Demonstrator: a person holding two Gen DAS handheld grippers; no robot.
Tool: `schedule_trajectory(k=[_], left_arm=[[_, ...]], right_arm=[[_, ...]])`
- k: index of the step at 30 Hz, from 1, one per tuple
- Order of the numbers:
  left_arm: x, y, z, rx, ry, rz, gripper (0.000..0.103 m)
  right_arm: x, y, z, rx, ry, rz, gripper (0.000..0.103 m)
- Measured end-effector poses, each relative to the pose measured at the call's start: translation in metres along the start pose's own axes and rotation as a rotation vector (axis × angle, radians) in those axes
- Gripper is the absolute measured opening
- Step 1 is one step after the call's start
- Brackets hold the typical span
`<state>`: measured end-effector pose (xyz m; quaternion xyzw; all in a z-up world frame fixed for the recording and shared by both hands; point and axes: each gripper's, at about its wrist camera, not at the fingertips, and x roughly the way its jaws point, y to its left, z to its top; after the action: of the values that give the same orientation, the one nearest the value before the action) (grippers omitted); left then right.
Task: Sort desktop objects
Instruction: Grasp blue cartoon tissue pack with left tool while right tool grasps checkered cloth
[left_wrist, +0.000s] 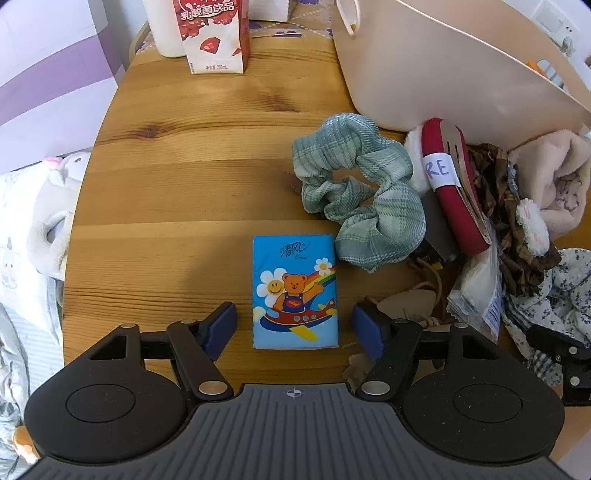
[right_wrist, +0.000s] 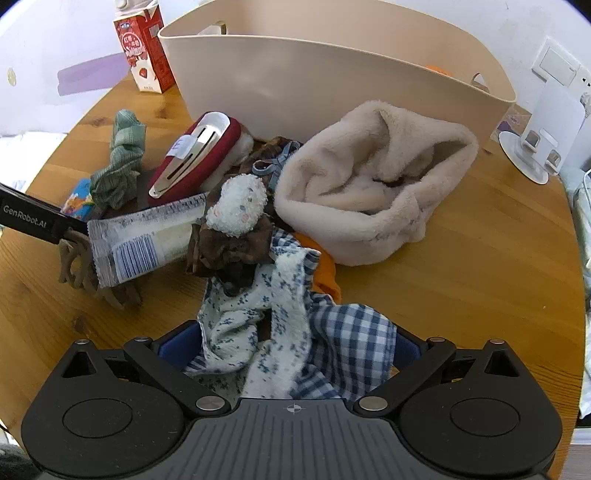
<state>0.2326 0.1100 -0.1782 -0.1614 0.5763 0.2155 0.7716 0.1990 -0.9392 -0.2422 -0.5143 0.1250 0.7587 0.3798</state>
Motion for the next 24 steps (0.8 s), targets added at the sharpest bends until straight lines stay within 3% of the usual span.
schedule_trajectory(k=[4, 10, 19, 24], left_arm=[[-0.001, -0.001, -0.002, 0.013, -0.021, 0.031, 0.057], [-0.003, -0.003, -0.003, 0.049, -0.035, 0.025, 0.047], [-0.011, -0.005, -0.007, 0.069, -0.067, 0.022, 0.046], [-0.018, -0.008, -0.009, 0.082, -0.084, 0.019, 0.046]], right_arm=[[-0.001, 0.001, 0.000, -0.012, -0.012, 0.015, 0.066], [-0.008, -0.004, -0.005, 0.011, -0.033, 0.054, 0.037], [-0.017, -0.010, -0.008, 0.032, -0.052, 0.069, 0.021], [-0.028, -0.013, -0.011, 0.070, -0.074, 0.080, 0.019]])
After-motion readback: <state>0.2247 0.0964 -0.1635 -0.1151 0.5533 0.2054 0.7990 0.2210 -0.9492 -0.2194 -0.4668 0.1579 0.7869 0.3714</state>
